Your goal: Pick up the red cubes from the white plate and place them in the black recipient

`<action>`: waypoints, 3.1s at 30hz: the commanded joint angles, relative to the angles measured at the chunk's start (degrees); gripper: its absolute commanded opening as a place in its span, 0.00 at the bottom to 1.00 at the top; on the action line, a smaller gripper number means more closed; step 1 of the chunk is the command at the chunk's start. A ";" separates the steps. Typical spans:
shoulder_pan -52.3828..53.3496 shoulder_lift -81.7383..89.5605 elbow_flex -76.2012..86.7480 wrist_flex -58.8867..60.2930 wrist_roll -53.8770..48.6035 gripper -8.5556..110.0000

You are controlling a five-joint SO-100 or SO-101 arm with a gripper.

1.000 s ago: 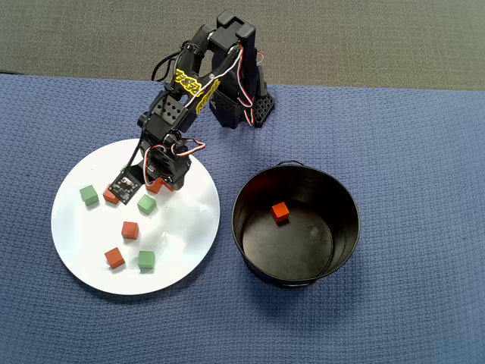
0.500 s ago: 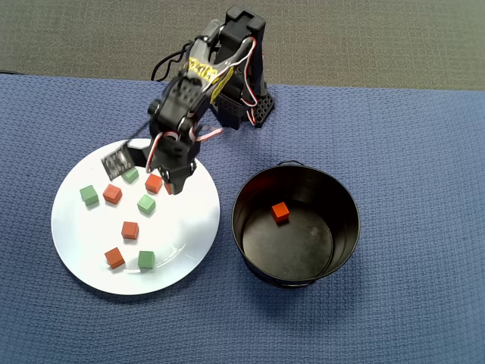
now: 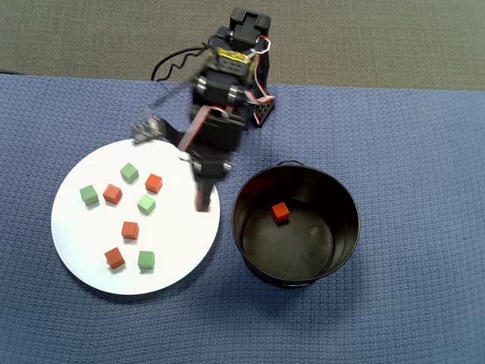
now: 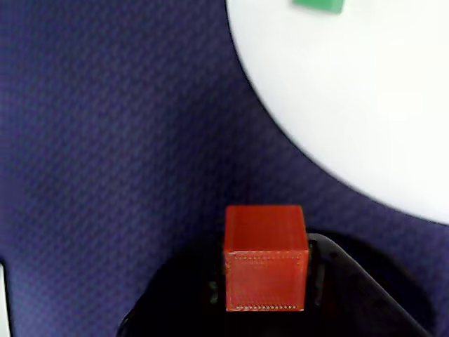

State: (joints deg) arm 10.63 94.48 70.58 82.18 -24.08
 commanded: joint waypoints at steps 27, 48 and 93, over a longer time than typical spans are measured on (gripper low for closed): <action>16.17 7.91 16.17 -6.33 -11.69 0.29; 22.76 -0.18 35.86 -9.67 -10.63 0.22; 32.78 -12.30 33.57 -24.61 2.64 0.20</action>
State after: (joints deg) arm 43.51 81.47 106.35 59.06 -23.99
